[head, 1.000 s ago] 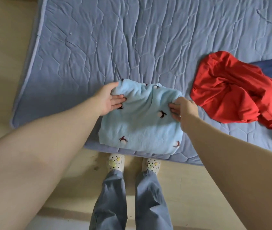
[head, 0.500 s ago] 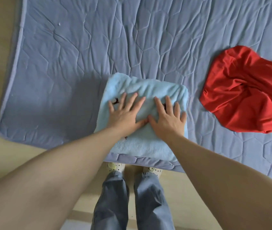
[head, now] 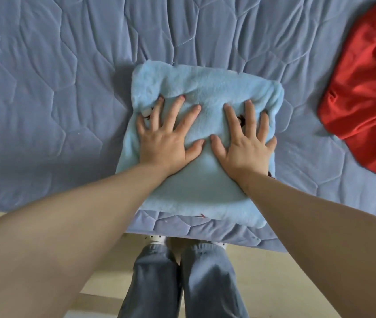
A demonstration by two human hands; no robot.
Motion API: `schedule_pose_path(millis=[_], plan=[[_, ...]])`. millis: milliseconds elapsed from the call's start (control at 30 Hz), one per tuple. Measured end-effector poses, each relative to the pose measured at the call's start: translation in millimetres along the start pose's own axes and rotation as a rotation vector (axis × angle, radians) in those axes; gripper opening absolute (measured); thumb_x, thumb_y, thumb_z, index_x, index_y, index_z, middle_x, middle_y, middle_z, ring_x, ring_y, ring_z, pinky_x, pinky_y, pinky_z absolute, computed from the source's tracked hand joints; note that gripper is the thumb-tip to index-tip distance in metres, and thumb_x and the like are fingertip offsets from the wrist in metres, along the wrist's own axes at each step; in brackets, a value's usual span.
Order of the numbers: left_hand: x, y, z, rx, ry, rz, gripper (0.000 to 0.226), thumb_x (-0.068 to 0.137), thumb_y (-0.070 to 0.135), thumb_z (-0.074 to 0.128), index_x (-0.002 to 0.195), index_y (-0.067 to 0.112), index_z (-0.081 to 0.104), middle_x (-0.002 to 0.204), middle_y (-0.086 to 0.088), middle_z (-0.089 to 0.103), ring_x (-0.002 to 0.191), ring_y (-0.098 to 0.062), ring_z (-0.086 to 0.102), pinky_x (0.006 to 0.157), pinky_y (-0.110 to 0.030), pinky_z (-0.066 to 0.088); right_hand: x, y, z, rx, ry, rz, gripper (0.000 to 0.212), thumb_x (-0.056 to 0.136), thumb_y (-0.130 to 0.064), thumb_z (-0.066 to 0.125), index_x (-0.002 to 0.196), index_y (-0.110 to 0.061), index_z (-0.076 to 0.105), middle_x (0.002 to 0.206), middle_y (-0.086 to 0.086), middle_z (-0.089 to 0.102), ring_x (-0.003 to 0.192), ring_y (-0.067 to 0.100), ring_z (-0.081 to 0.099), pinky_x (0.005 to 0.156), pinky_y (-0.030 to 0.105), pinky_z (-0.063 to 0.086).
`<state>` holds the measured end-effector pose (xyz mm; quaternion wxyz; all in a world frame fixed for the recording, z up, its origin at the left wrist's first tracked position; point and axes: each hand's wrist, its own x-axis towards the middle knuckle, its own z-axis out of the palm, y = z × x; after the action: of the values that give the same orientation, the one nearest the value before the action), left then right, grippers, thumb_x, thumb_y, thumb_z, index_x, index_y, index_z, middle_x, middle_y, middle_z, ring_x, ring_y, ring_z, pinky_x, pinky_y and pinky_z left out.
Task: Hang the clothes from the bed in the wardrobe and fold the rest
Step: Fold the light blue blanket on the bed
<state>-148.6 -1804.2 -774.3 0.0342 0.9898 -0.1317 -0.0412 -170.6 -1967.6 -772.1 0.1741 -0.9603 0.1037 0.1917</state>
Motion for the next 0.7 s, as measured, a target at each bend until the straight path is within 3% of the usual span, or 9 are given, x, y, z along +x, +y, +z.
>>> schedule_pose_path(millis=[167, 233, 300, 367, 467, 567, 633, 700], plan=[[-9, -11, -15, -0.206, -0.143, -0.087, 0.06, 0.083, 0.062, 0.033, 0.139, 0.04, 0.035, 0.152, 0.008, 0.026, 0.139, -0.025, 0.022, 0.103, -0.056, 0.025, -13, 6, -17, 0.187, 0.023, 0.003, 0.073, 0.08, -0.066, 0.047, 0.144, -0.047, 0.016, 0.156, -0.014, 0.004, 0.144, 0.017, 0.002, 0.11, 0.052, 0.016], [-18, -19, -19, -0.264, -0.143, -0.245, 0.058, 0.085, 0.06, 0.042, 0.14, 0.043, 0.031, 0.153, 0.008, 0.019, 0.139, -0.022, 0.02, 0.102, -0.053, 0.025, -23, 9, -23, 0.292, 0.057, 0.081, 0.083, 0.075, -0.067, 0.055, 0.145, -0.041, 0.018, 0.156, -0.013, 0.007, 0.143, 0.014, 0.006, 0.11, 0.047, 0.021], [-29, -25, -23, -0.369, -0.178, -0.513, 0.065, 0.081, 0.062, 0.05, 0.138, 0.047, 0.024, 0.152, 0.006, 0.017, 0.136, -0.026, 0.024, 0.101, -0.051, 0.026, -35, 10, -26, 0.387, 0.059, 0.235, 0.092, 0.069, -0.069, 0.06, 0.144, -0.041, 0.015, 0.155, -0.013, 0.009, 0.142, 0.019, 0.014, 0.109, 0.044, 0.024], [-34, -27, -26, -0.591, -0.209, -0.721, 0.073, 0.077, 0.06, 0.059, 0.138, 0.046, 0.022, 0.146, 0.001, 0.029, 0.13, -0.027, 0.034, 0.1, -0.045, 0.031, -44, 10, -25, 0.547, 0.03, 0.404, 0.096, 0.065, -0.067, 0.065, 0.142, -0.045, 0.013, 0.152, -0.005, 0.019, 0.136, 0.026, 0.026, 0.106, 0.044, 0.027], [-35, -28, -42, -0.957, -0.283, -0.908, 0.086, 0.071, 0.053, 0.071, 0.139, 0.029, 0.025, 0.126, 0.006, 0.041, 0.114, -0.018, 0.045, 0.087, -0.03, 0.036, -61, 13, -32, 0.844, -0.029, 0.529, 0.094, 0.066, -0.057, 0.073, 0.141, -0.04, 0.019, 0.133, -0.002, 0.044, 0.122, 0.023, 0.047, 0.098, 0.036, 0.039], [-32, -35, -72, -1.215, -0.603, -1.082, 0.091, 0.059, 0.062, 0.072, 0.133, 0.017, 0.043, 0.113, 0.003, 0.059, 0.101, -0.022, 0.059, 0.08, -0.033, 0.048, -66, 16, -50, 1.049, -0.101, 0.635, 0.066, 0.07, -0.046, 0.076, 0.123, -0.026, 0.041, 0.111, -0.005, 0.057, 0.094, 0.017, 0.06, 0.077, 0.029, 0.051], [-38, -41, -94, -1.365, -0.734, -1.058, 0.077, 0.058, 0.063, 0.069, 0.121, 0.021, 0.058, 0.097, -0.001, 0.071, 0.086, -0.02, 0.068, 0.068, -0.031, 0.053, -71, 12, -66, 1.116, -0.18, 0.685, 0.046, 0.073, -0.042, 0.075, 0.106, -0.025, 0.047, 0.093, -0.004, 0.06, 0.074, 0.012, 0.06, 0.051, 0.021, 0.048], [-45, -48, -116, -1.432, -0.688, -1.037, 0.053, 0.072, 0.055, 0.066, 0.111, 0.021, 0.062, 0.084, -0.002, 0.073, 0.075, -0.017, 0.07, 0.06, -0.027, 0.053, -80, 1, -85, 1.129, -0.247, 0.705, 0.043, 0.075, -0.042, 0.073, 0.106, -0.023, 0.05, 0.086, -0.004, 0.06, 0.07, 0.013, 0.059, 0.045, 0.021, 0.044]])
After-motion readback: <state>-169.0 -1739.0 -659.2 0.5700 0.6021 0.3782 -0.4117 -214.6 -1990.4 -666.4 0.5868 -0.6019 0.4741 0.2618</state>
